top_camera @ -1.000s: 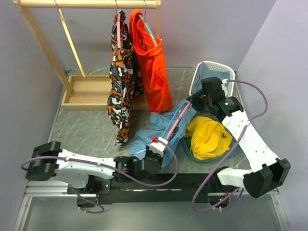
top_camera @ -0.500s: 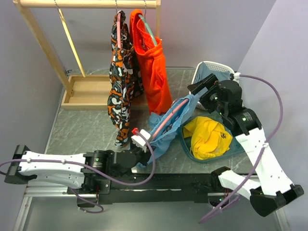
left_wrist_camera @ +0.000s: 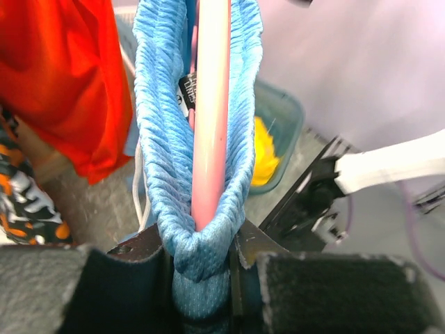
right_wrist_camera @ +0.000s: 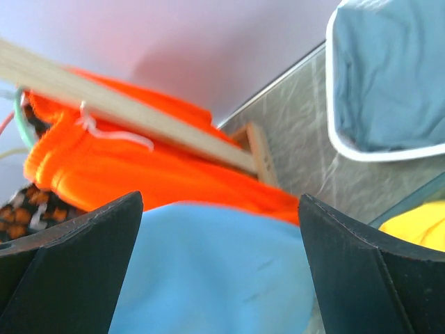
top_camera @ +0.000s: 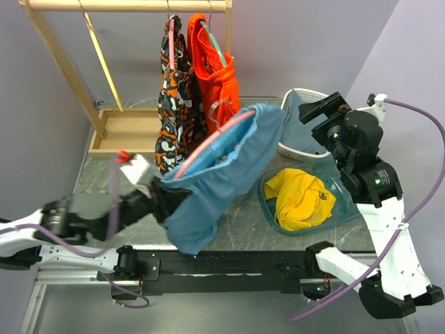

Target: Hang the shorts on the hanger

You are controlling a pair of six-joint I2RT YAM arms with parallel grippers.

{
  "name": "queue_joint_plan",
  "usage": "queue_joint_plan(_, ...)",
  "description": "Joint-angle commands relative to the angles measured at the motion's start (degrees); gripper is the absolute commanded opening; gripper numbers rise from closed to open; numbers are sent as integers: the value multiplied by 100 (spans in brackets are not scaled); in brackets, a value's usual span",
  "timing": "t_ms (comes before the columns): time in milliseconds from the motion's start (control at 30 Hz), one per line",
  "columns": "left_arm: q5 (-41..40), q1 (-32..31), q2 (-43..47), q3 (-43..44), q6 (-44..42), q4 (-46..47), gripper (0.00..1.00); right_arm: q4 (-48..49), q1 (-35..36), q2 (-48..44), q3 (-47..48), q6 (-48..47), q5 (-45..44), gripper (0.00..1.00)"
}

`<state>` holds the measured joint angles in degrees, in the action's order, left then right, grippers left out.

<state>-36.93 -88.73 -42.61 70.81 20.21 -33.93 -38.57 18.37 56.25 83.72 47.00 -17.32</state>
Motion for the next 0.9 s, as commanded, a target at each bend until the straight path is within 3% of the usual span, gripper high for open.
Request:
queue_joint_plan(0,308,-4,270,801,-315,10,1,393,-491,325,153,-191,509,100)
queue_joint_plan(400,977,285,481,2806,-816,-843,1,2176,-528,1222,-944,-227,1828,100)
queue_joint_plan(867,1829,1463,1053,4159,-1045,-1089,1,2406,-220,897,-1921,-341,1460,100)
